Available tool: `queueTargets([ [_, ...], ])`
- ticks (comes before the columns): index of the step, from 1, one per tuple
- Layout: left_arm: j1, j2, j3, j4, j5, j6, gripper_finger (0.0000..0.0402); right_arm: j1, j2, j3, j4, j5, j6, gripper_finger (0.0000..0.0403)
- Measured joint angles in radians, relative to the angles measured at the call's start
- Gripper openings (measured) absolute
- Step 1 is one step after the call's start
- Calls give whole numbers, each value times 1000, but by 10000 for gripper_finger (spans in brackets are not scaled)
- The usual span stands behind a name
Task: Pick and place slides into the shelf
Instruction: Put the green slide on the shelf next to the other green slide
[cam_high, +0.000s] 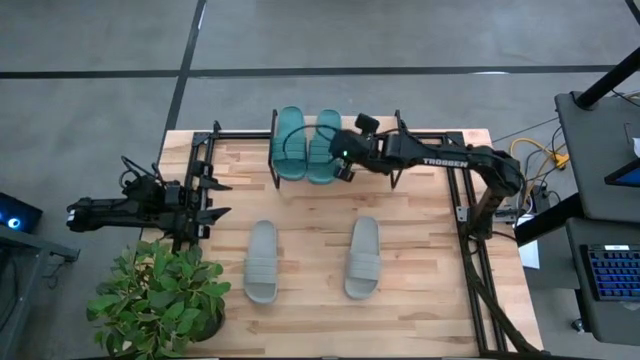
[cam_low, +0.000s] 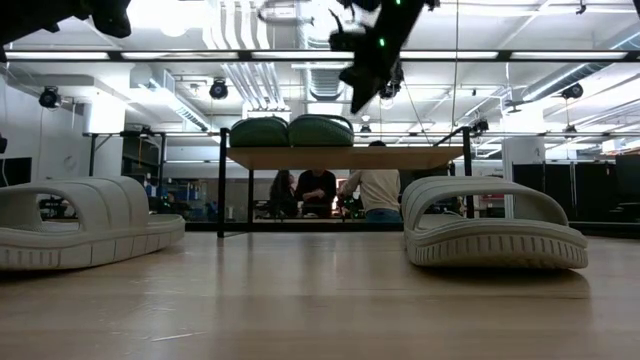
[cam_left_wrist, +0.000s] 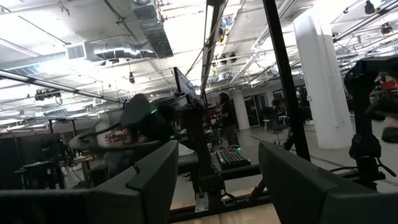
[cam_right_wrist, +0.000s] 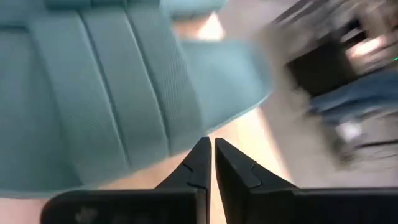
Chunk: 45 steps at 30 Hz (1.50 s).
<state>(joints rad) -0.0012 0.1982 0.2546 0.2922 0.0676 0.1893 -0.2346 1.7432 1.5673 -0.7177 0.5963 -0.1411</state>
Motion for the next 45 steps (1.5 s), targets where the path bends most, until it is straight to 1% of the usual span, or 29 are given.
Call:
queueTargets([
  [2,0,-1,0,-4,-1,0,208,-32,0,-22,0,-74,23,9],
  [3,0,-1,0,-4,0,0,208,-42,0,-33,10,-84,25,9],
  [8,0,-2,0,-4,0,0,208,-74,0,-89,76,-101,16,9],
  [13,0,-2,0,-5,0,0,208,-89,0,-149,190,-111,-1,9],
  [18,0,-2,0,-5,-1,0,208,-94,0,-182,286,-157,-31,8],
  [20,0,-2,0,-6,-1,-1,208,-96,4,-185,302,-176,-36,8],
  [30,0,-2,0,-6,-1,0,208,-125,5,-184,313,-188,-81,8],
  [34,0,-3,0,-6,-1,0,208,-133,5,-184,328,-232,-103,8],
  [39,0,-2,0,-6,-1,1,208,-140,6,-184,382,-242,-122,8],
  [42,0,-2,0,-6,-1,1,208,-144,6,-183,399,-282,-123,8],
  [45,0,-3,0,-6,-1,1,208,-144,6,-182,405,-287,-125,8],
])
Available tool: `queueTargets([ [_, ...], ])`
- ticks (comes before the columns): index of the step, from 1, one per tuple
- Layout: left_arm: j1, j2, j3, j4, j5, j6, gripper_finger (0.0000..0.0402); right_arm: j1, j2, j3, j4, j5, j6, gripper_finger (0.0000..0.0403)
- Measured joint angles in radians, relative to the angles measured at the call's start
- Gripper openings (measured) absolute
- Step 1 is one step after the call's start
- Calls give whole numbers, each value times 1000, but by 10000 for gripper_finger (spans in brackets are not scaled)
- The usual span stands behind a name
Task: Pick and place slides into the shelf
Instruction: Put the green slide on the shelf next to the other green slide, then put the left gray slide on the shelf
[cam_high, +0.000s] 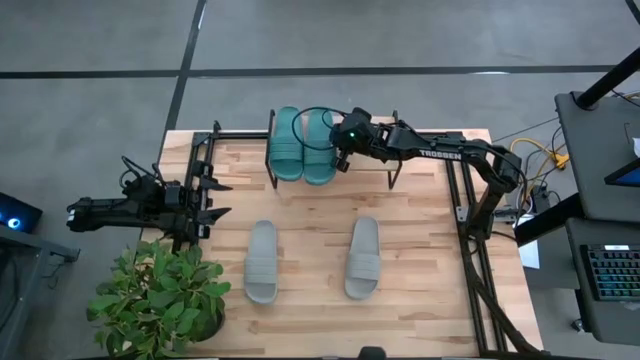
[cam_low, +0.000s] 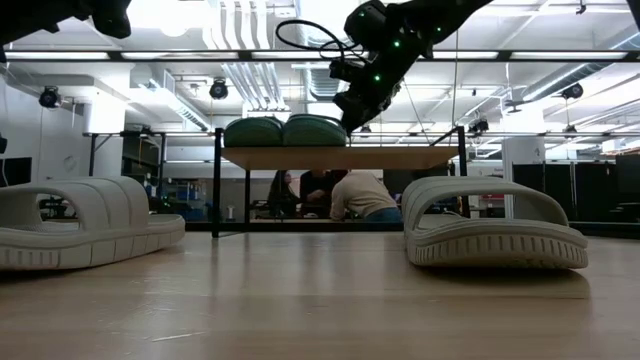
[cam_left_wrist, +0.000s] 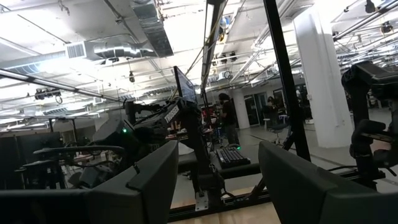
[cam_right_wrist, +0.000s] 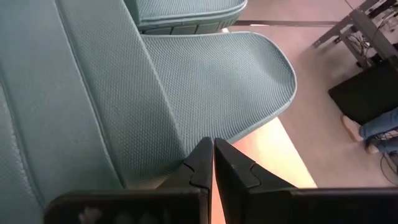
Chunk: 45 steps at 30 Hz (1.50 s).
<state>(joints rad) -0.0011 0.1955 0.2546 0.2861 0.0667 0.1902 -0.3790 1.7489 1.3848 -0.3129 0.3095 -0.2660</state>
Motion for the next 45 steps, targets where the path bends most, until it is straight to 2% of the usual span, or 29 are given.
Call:
queueTargets([
  [10,0,0,0,0,0,0,208,-10,0,3,4,11,-15,8],
  [19,0,0,0,0,0,6,208,-8,-6,106,-6,61,-19,8],
  [21,0,0,0,0,0,6,208,-3,-9,133,-5,8,8,8],
  [26,0,0,0,0,0,14,208,21,-15,183,-4,-318,59,8],
  [29,0,1,0,0,0,31,208,58,-16,201,-3,-371,87,8],
  [35,0,0,0,-2,0,29,208,178,-50,203,-57,-366,204,8],
  [40,0,1,0,-19,0,29,208,328,-94,198,-102,-344,213,8],
  [42,0,1,0,-18,0,28,208,400,-109,197,-142,-269,198,8],
  [45,0,0,0,-22,0,27,208,503,-128,189,-226,-98,147,8],
])
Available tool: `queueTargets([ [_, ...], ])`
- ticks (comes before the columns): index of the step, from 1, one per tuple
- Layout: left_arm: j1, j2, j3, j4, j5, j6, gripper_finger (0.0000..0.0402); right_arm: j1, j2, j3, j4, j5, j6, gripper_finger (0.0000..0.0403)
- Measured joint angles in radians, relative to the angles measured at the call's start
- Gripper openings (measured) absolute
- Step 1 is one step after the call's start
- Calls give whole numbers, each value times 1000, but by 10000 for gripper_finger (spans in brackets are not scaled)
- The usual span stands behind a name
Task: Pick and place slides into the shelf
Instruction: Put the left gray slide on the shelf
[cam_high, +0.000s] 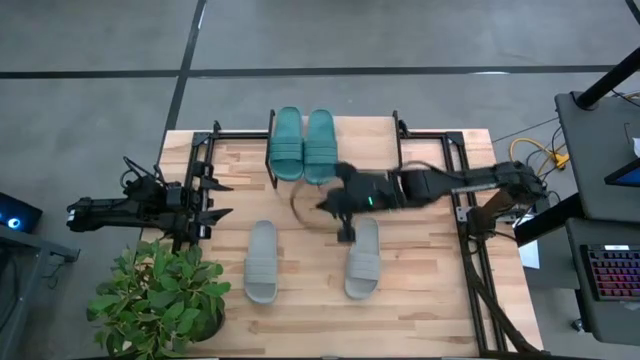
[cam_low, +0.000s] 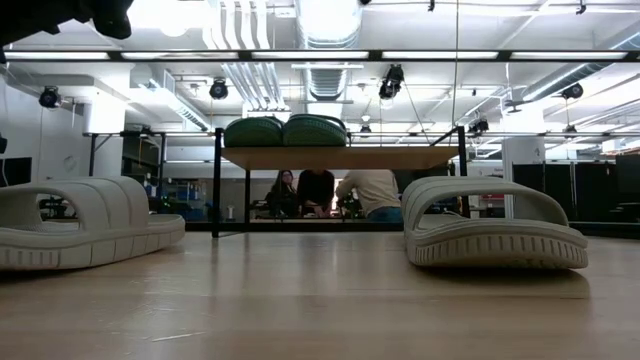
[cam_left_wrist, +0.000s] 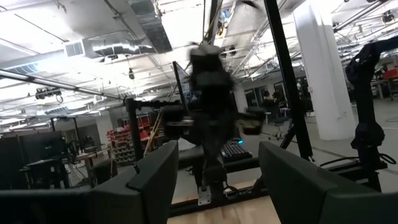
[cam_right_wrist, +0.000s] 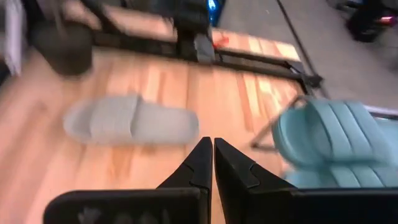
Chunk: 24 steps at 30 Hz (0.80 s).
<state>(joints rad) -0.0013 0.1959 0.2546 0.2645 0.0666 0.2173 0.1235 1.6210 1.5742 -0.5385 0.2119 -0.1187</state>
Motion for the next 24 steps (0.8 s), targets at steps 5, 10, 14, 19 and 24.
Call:
queueTargets([
  [5,0,2,0,0,0,-2,208,116,-41,-70,-87,148,93,8],
  [10,0,1,0,-4,0,-2,208,222,-120,-219,-73,150,168,8],
  [14,0,1,0,-4,0,-2,208,307,-194,-409,77,149,135,9],
  [19,0,2,0,-4,0,-2,208,349,-265,-691,549,147,84,8],
  [24,0,0,0,-4,-1,-2,208,317,-258,-912,1057,133,-34,8],
])
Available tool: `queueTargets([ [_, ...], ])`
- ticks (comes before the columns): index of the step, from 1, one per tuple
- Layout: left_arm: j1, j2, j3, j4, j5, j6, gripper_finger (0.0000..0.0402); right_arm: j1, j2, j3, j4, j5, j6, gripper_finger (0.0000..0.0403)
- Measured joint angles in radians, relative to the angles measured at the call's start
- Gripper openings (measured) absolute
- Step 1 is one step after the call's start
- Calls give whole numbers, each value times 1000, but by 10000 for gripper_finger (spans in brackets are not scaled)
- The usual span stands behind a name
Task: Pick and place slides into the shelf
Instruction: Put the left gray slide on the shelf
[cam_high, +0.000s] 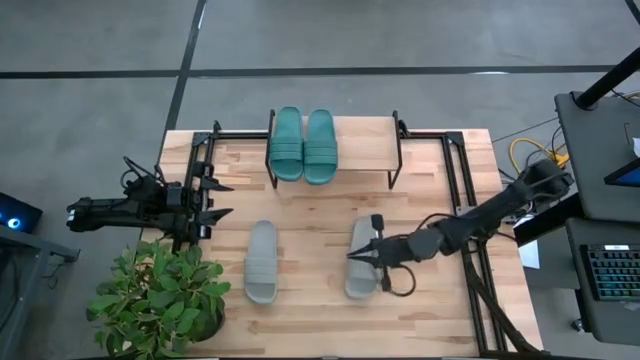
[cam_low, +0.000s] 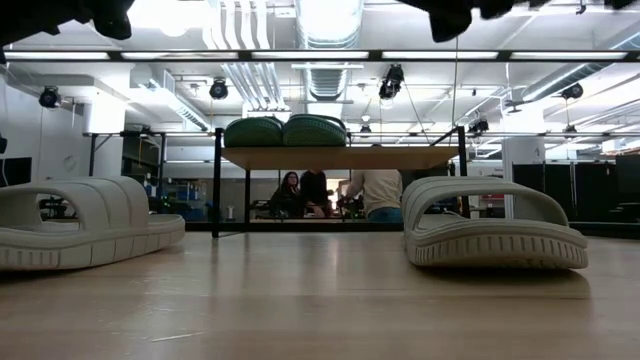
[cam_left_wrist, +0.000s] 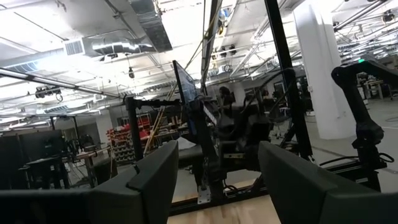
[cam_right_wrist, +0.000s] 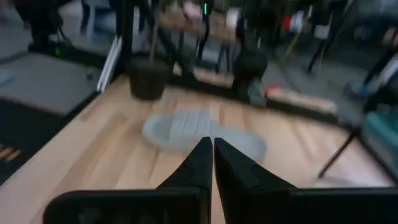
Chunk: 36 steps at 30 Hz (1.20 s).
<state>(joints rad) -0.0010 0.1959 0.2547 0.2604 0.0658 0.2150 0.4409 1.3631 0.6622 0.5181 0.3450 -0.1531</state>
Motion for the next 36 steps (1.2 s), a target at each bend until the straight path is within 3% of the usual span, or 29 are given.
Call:
queueTargets([
  [4,0,0,0,3,-5,1,208,-77,32,-70,234,-67,-70,8],
  [10,0,2,0,13,-35,9,208,-261,41,-31,184,-112,-77,8],
  [16,0,4,0,12,-49,10,208,-386,-107,48,25,-134,-207,8],
  [23,0,14,0,8,-57,10,208,-415,-421,85,-226,-103,-241,8],
  [31,0,24,0,8,-68,1,208,-393,-666,84,-602,-28,-153,8],
  [36,0,29,0,-5,-68,0,208,-393,-782,61,-766,-88,-49,8],
])
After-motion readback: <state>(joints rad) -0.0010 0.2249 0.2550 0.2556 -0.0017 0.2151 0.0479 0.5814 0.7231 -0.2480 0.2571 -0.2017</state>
